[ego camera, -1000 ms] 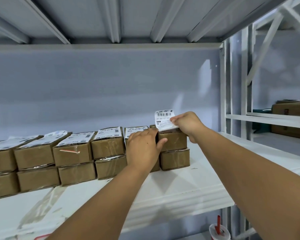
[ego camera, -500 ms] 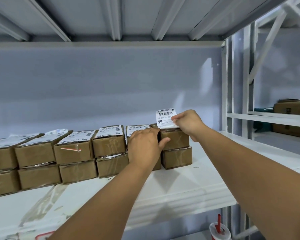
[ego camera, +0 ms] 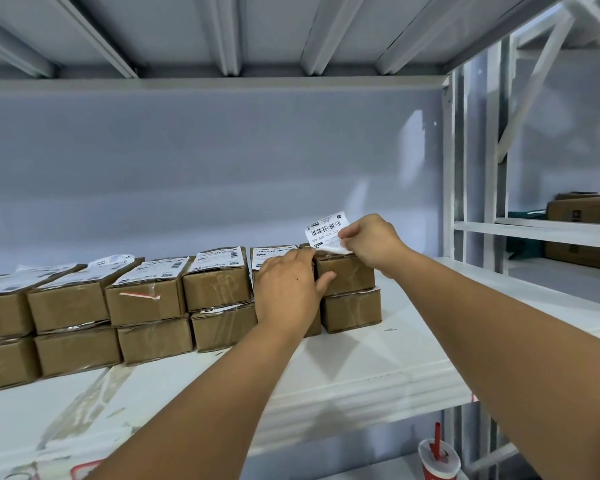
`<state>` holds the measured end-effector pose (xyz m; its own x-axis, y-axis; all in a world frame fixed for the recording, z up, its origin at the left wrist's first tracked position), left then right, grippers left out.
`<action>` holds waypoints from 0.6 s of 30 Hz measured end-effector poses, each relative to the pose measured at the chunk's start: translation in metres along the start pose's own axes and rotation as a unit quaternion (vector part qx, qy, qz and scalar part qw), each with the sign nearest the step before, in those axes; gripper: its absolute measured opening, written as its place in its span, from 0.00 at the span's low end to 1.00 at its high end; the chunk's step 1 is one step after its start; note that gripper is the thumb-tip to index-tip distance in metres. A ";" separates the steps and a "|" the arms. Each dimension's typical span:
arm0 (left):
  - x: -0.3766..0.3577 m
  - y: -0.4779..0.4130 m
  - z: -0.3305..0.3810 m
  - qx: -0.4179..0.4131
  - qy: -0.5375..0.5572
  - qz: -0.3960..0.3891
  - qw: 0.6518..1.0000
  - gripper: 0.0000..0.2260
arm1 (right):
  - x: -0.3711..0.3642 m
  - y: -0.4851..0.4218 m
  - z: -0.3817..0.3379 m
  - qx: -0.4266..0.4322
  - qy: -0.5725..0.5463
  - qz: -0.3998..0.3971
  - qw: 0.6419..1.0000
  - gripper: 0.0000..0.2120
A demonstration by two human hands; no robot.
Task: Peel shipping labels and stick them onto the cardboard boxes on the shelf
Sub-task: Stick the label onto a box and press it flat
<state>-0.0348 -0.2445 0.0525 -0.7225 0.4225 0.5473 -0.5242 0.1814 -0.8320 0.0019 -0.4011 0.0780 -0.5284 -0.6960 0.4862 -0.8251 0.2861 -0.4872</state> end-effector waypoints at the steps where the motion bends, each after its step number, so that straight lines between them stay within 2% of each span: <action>1: -0.001 -0.001 -0.001 0.003 -0.001 -0.006 1.000 0.23 | -0.001 0.000 -0.002 0.009 0.013 -0.005 1.000 0.11; 4: -0.004 -0.003 -0.001 -0.009 -0.007 -0.025 1.000 0.26 | -0.001 0.001 -0.002 0.011 0.026 -0.020 0.999 0.10; 10: -0.003 -0.003 0.000 -0.008 -0.006 -0.019 1.000 0.16 | -0.004 0.001 -0.001 0.009 0.016 -0.031 0.999 0.11; 15: -0.001 -0.007 0.002 -0.029 -0.034 -0.042 0.998 0.16 | -0.010 0.000 -0.008 0.025 0.063 -0.033 0.997 0.13; 18: -0.001 -0.010 0.001 -0.031 -0.049 -0.062 0.996 0.17 | -0.011 -0.003 -0.006 0.001 0.092 -0.032 0.995 0.14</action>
<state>-0.0290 -0.2479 0.0607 -0.6953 0.3058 0.6504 -0.5855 0.2837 -0.7594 0.0087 -0.3907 0.0785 -0.5021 -0.5799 0.6415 -0.8582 0.2429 -0.4522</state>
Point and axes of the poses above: each hand's wrist, its own y-axis away from the middle knuckle, its own x-axis out of the back of the hand, z = x × y, the point moved 8 cm from there along -y, towards the middle knuckle, and after that the axes turned 2 degrees about -y, right-handed, at the moved point
